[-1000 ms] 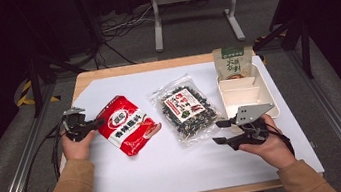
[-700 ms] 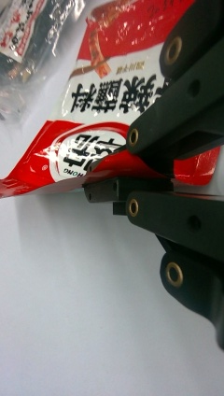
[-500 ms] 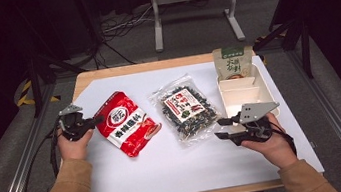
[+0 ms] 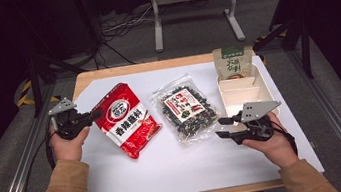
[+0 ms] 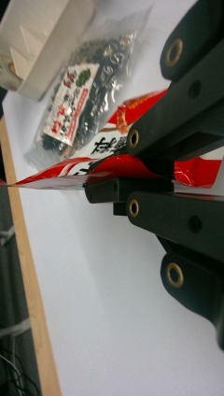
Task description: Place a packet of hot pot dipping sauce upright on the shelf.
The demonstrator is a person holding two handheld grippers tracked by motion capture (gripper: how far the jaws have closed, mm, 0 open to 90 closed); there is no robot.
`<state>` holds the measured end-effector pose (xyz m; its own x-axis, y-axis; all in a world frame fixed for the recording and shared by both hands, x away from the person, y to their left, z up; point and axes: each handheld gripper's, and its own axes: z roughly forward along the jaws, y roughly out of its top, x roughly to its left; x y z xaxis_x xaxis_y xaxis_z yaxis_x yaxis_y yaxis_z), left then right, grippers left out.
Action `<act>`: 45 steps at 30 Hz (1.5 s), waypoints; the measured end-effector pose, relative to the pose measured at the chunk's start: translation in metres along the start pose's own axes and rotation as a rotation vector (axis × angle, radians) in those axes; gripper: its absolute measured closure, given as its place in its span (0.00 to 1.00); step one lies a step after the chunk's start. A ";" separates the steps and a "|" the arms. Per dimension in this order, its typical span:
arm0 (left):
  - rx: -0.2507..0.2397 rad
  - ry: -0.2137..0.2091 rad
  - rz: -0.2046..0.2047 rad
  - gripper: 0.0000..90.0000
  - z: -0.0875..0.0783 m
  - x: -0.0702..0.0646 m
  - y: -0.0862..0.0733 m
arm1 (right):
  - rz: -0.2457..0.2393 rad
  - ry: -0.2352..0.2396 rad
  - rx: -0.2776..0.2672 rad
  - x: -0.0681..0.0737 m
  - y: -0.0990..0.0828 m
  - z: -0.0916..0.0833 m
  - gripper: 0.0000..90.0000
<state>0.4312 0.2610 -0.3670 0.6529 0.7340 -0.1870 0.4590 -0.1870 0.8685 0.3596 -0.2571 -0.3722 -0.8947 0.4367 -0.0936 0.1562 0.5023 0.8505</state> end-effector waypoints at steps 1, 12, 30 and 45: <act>-0.011 -0.007 0.015 1.00 -0.003 -0.006 0.003 | 0.001 -0.002 -0.002 0.000 0.000 0.000 0.62; -0.043 -0.084 0.130 1.00 -0.023 -0.047 0.016 | 0.021 -0.006 -0.027 -0.001 0.000 -0.004 0.62; -0.030 -0.144 0.310 1.00 -0.046 -0.091 0.032 | 0.053 0.069 -0.054 0.004 0.010 -0.001 0.58; -0.102 -0.465 0.391 1.00 -0.048 -0.121 0.044 | 0.019 0.200 -0.052 0.028 0.047 0.019 0.47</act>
<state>0.3429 0.1951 -0.2842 0.9661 0.2581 -0.0064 0.0877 -0.3045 0.9485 0.3500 -0.2071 -0.3450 -0.9578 0.2866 0.0233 0.1571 0.4539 0.8771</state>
